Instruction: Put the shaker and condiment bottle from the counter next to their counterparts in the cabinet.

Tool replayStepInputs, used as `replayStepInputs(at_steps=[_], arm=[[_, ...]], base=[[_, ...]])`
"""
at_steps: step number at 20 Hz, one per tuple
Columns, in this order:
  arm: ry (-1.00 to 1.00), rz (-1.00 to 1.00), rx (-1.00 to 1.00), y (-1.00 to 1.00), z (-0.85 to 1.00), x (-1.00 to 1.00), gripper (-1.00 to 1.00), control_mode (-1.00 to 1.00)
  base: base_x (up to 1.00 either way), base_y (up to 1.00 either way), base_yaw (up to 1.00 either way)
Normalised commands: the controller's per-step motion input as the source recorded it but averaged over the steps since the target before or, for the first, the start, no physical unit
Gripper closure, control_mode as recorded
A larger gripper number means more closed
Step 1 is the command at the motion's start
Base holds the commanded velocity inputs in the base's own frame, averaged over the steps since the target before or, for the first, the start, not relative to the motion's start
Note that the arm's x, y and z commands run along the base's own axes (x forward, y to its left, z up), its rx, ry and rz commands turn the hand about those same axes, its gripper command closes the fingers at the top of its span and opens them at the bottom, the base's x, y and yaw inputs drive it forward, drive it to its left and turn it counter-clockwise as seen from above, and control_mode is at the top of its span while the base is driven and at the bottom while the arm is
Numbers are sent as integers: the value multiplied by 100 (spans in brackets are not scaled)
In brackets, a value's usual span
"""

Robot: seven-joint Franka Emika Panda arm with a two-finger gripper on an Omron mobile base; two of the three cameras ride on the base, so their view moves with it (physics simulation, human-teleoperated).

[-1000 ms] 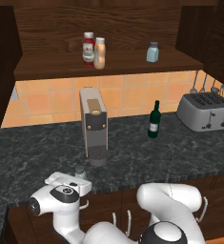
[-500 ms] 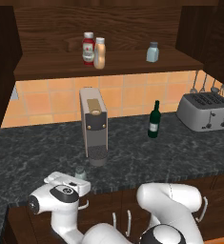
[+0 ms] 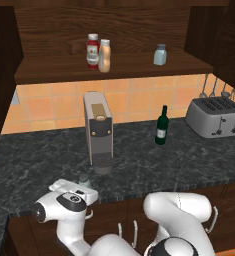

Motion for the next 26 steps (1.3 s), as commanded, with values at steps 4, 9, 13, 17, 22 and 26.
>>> replayStepInputs(at_steps=[4, 9, 13, 17, 22, 26], arm=[[3, 0, 0, 0, 0, 19, -100, -100], [5, 0, 0, 0, 0, 20, 100, -100], [7, 1, 0, 0, -8, 6, 100, -100], [1, 6, -3, -1, 8, 3, 100, -100], [-3, 23, -16, 0, 50, 0, 100, -100], [0, 23, -11, -3, 53, -4, 100, -100]], base=[[0, 0, 0], [0, 0, 0], [0, 0, 0], [0, 0, 0], [0, 0, 0], [0, 0, 0]])
